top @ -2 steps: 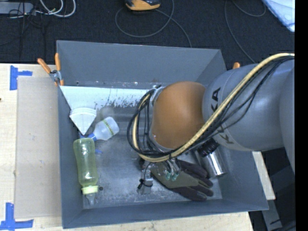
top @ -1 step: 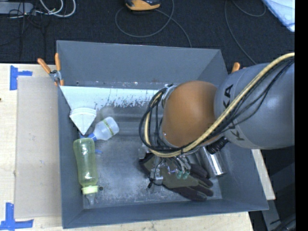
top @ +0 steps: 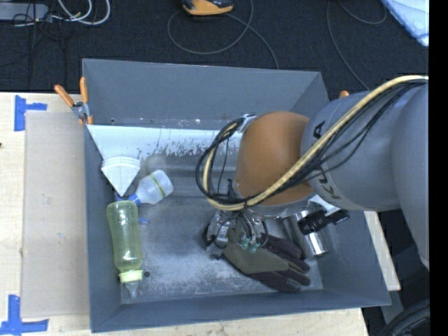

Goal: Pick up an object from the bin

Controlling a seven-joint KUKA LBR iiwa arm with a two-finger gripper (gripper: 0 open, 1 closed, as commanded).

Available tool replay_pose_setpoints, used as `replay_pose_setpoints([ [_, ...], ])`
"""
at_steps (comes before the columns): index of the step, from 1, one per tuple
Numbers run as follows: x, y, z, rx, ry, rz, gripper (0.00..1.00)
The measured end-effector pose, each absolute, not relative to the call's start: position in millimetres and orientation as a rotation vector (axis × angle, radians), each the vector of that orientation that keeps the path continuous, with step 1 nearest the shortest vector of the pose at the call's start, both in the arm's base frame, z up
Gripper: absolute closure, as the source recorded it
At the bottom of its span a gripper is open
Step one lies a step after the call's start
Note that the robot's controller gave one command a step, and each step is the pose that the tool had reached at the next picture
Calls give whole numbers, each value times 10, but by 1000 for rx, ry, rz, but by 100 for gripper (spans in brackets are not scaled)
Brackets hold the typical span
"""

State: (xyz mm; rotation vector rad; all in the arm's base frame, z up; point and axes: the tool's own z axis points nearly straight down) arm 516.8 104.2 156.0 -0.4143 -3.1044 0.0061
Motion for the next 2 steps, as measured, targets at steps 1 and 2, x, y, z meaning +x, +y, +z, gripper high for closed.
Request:
replay_pose_setpoints([
  [1, 5166, 1037, 1560, -415, -3103, 7, 100],
  [2, 5232, 963, 1545, -288, -3118, 6, 100],
])
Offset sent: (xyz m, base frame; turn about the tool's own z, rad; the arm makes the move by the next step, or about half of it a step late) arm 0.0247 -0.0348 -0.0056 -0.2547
